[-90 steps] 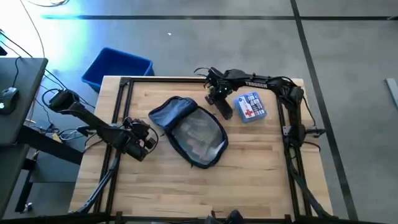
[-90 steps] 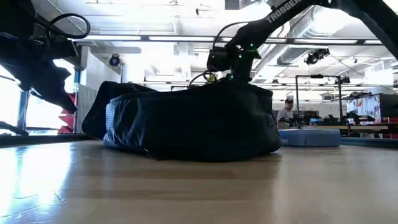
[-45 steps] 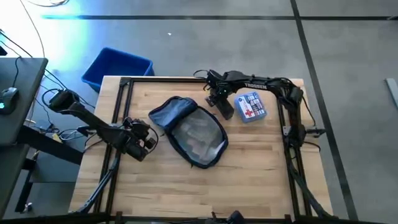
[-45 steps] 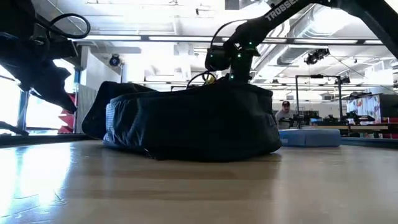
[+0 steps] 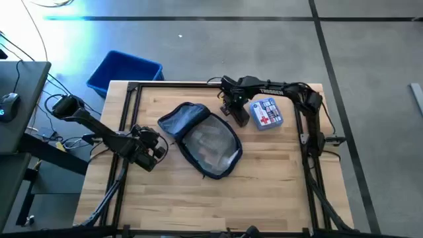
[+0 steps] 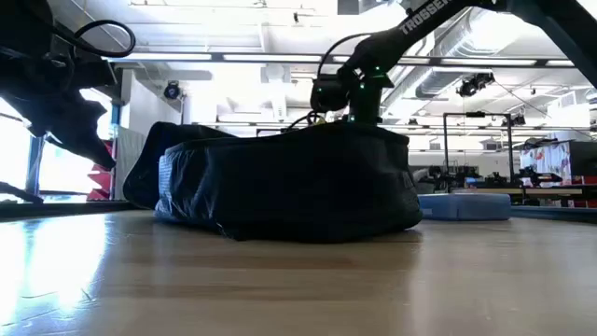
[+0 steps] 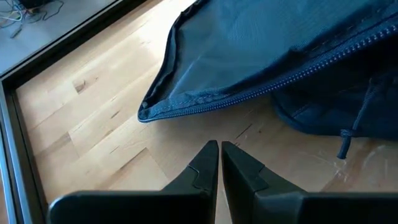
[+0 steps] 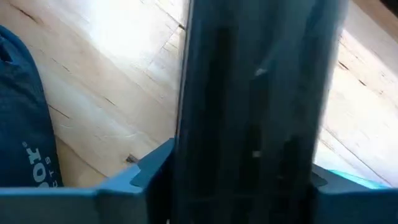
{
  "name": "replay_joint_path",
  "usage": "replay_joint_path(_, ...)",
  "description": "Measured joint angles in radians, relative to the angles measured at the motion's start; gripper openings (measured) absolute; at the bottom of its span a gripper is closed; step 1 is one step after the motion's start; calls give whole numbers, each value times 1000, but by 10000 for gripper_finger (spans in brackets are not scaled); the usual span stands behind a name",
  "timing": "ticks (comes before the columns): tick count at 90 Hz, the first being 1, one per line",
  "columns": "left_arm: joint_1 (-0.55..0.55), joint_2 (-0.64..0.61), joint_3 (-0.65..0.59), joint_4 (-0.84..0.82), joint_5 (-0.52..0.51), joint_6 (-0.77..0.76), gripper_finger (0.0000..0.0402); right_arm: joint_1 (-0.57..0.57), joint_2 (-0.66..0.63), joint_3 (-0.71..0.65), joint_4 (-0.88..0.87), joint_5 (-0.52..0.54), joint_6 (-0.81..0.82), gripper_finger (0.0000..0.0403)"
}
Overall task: Unpack backpack
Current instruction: Remove the white zip bag from the backpack
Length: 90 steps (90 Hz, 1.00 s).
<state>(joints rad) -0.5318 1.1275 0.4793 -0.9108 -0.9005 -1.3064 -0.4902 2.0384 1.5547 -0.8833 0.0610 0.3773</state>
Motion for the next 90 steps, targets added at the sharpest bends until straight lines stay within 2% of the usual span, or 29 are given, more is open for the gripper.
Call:
replay_joint_path(7, 0, 0, 0, 1, 0, 0, 0, -2, 0, 0, -2, 7, -9, 159)
replay_joint_path(35, 0, 0, 0, 1, 0, 0, 0, -33, 0, 3, -13, 2, -14, 159)
replay_joint_path(54, 0, 0, -1, -1, 0, 0, 0, -82, 0, 3, -25, 108, 21, 159)
replay_joint_path(70, 0, 0, -1, -2, 0, 1, 0, -117, 0, 3, -32, 127, 26, 159)
replay_joint_path(76, 0, 0, -1, -3, 0, 1, 0, -126, 0, 3, -32, 126, 18, 173)
replay_joint_path(90, 0, 0, -1, -3, 0, 1, 0, -130, 0, 3, -30, 139, -20, 242)
